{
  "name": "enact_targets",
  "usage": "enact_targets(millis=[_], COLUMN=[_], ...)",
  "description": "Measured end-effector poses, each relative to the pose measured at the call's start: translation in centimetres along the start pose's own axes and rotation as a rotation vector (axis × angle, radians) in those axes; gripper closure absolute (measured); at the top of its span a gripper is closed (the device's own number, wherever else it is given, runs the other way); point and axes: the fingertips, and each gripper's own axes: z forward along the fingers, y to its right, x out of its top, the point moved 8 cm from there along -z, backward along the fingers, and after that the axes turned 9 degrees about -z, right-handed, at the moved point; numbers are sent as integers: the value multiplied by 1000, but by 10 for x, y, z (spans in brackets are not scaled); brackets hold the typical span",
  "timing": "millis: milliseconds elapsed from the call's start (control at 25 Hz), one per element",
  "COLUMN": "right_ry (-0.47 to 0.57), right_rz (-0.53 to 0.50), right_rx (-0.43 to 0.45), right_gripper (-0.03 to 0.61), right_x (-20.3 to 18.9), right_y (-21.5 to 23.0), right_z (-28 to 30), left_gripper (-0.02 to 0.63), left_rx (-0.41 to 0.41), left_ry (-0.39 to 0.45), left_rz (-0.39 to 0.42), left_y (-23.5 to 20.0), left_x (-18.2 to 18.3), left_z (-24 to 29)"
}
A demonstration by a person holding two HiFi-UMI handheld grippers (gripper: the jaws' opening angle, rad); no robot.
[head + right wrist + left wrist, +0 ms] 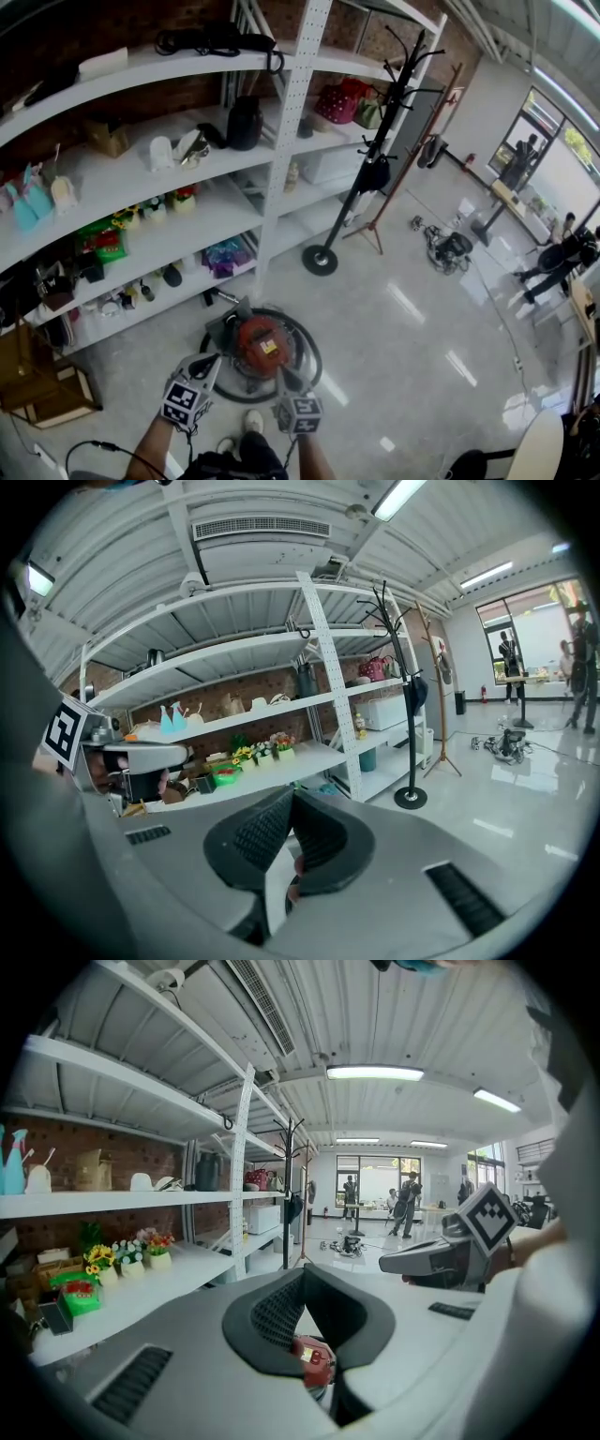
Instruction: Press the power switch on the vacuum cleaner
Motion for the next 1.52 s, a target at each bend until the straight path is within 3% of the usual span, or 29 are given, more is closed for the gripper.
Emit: enact_targets(millis=[560,800,1520], right_ry=[69,121,151], right_rz=[-16,-54,-62], right_rx=[1,-41,-101], right_gripper=[566,566,566], right_x=[44,62,53], right_y=[-24,-32,-75], right_z=[-50,-75,-157], left_gripper=[606,607,606], left_rx=[21,42,-5], left_ry=[77,135,167], left_rz=[11,29,66], left_y=[11,10,41], left_x=[43,68,55], left_z=[-48,-74,-136])
